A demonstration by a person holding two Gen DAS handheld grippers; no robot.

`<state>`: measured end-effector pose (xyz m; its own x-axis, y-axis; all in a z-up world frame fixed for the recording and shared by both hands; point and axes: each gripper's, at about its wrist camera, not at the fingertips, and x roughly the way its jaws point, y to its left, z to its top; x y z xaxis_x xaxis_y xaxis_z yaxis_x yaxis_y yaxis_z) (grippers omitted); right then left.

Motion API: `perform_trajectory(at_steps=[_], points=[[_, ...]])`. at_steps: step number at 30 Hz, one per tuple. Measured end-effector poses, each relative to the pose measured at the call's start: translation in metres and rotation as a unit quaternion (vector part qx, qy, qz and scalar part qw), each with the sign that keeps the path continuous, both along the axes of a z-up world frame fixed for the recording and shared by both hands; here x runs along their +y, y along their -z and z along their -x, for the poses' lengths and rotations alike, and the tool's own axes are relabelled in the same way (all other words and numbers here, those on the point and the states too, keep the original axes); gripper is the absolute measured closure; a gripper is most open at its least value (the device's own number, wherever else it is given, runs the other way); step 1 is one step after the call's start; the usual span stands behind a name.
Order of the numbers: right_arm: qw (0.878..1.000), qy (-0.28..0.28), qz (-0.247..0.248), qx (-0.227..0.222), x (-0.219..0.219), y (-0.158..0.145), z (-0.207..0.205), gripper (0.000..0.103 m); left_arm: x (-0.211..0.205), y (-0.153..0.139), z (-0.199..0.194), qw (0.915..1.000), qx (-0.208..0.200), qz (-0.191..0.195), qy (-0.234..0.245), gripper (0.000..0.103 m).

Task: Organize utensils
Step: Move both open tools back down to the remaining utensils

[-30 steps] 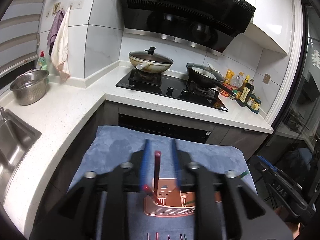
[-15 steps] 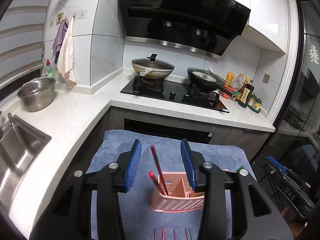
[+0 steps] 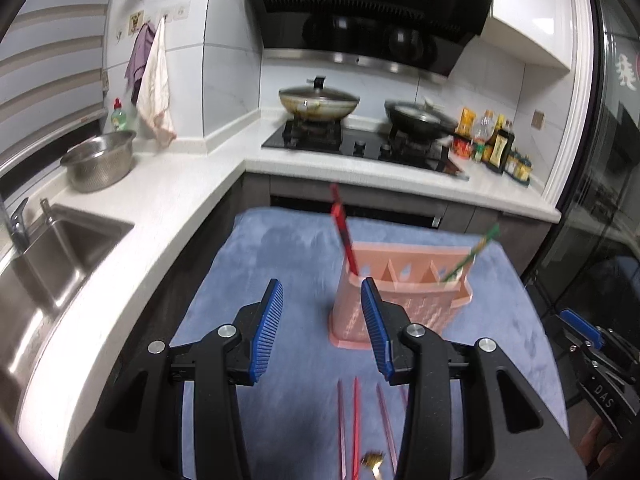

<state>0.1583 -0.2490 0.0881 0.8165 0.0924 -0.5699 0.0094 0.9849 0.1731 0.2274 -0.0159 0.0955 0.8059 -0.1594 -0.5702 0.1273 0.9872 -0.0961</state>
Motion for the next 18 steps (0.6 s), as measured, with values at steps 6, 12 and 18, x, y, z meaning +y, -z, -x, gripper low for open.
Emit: perform_trajectory(at_steps=[6,12,18], points=[[0.999,0.0,-0.001,0.046,0.007,0.042,0.042,0.074,0.008,0.038,0.032,0.9994,0.032,-0.011,0.0,0.064],[0.995,0.004,0.004,0.097,0.014,0.088,0.078,0.074,0.013,0.086,0.063,0.9968,0.076,-0.026,0.004,0.064],[0.99,0.009,-0.003,0.138,0.023,0.126,0.103,0.074,0.016,0.124,0.087,0.9928,0.111,-0.045,0.001,0.064]])
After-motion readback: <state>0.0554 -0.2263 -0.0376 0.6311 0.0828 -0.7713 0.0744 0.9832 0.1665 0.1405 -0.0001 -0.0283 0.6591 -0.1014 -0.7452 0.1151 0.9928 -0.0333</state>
